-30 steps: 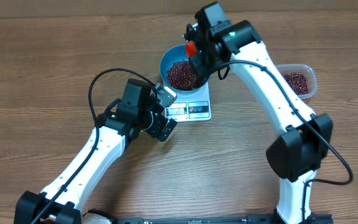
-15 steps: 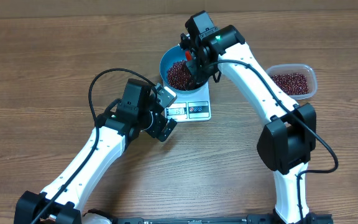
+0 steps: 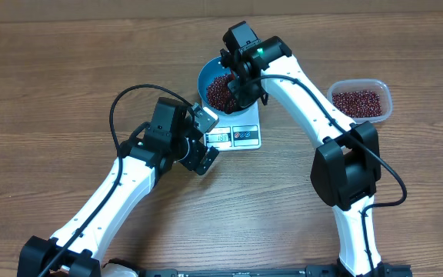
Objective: Scoop item into bowl and weigh 150g on scale
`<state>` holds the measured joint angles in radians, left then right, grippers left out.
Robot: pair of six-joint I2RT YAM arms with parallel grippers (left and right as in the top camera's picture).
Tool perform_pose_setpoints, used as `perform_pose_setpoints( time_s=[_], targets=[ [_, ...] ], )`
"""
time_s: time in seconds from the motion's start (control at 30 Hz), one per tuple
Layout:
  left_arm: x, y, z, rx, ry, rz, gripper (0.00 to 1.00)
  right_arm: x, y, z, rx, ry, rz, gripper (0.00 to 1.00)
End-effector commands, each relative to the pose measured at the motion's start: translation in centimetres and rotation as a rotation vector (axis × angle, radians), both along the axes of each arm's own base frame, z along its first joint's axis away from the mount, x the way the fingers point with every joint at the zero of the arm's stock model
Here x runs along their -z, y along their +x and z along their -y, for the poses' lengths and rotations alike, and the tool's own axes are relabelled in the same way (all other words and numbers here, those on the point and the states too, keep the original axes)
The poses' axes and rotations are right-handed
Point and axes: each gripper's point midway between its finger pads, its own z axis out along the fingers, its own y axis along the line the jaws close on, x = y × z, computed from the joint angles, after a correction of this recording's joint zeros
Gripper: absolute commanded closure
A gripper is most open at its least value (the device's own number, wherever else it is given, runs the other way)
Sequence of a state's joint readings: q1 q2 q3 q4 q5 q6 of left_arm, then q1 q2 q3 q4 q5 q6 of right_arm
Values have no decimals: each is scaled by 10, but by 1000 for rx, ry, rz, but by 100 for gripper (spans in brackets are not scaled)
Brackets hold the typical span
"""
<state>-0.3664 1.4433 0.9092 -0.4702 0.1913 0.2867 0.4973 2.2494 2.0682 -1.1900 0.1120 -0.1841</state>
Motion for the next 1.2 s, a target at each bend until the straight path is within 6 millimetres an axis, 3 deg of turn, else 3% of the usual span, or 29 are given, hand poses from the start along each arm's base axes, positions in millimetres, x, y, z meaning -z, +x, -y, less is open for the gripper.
perform_pose_setpoints(
  time_s=[0.0,0.17,0.37,0.6,0.83,1.17],
  targets=[
    [4,-2,1,1,-8,-15,1,-6,-2,-15,-34,23,10,96],
    [4,-2,1,1,-8,-15,1,-5,-11,-24,-68,98,-47,96],
    [4,-2,1,1,-8,-15,0,-10,-6,-12,-35,138,-61,96],
    [4,-2,1,1,-8,-15,0,-43,-1,-1,-16,268,-45,96],
    [4,-2,1,1,-8,-15,0,-81,-8,-1,-50,402,-36,96],
    [4,-2,1,1,-8,-15,0,-104,-12,8,-40,442,-18,96]
  ],
)
